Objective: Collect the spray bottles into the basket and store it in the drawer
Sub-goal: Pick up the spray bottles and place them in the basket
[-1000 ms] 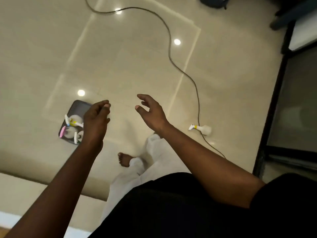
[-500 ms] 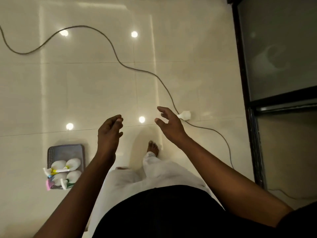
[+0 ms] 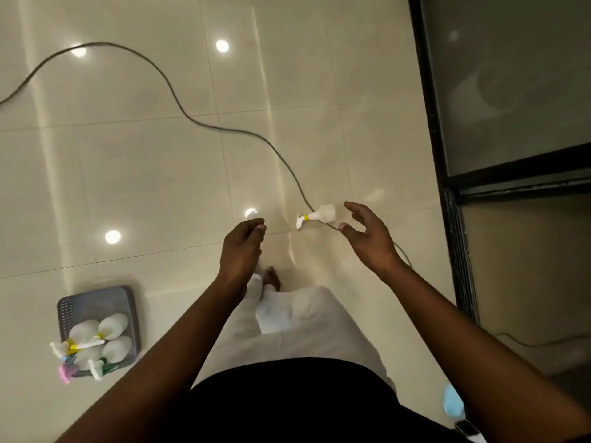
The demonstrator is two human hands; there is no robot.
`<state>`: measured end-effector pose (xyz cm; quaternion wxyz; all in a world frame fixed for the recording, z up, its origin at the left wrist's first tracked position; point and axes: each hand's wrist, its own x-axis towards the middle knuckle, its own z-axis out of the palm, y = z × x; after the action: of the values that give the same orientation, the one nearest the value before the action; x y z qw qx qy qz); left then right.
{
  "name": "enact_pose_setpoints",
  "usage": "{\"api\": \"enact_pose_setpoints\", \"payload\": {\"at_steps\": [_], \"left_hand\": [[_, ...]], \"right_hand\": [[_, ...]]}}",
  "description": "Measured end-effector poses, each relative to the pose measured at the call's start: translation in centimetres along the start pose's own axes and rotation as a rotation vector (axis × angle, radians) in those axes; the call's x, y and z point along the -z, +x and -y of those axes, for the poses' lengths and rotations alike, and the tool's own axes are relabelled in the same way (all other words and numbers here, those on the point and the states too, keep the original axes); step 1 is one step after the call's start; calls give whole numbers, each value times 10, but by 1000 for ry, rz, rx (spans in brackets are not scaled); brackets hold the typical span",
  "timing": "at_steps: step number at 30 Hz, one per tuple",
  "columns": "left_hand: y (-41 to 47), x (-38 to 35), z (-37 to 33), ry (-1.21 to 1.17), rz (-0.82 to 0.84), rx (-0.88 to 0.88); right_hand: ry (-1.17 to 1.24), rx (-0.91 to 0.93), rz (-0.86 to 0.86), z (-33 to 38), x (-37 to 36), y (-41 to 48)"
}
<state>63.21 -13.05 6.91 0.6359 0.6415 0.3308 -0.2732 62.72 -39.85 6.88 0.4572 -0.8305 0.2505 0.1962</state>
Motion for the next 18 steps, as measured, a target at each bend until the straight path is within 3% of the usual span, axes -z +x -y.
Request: {"api": "enact_pose_setpoints", "payload": {"at_steps": [9,18], "left_hand": [[36,-71,19,71,-66,78],[167,-189,123,46,-273,209]], "right_hand": [[-196,51,178,-47,46,79],[-522,134,482,-138,36,249]]}}
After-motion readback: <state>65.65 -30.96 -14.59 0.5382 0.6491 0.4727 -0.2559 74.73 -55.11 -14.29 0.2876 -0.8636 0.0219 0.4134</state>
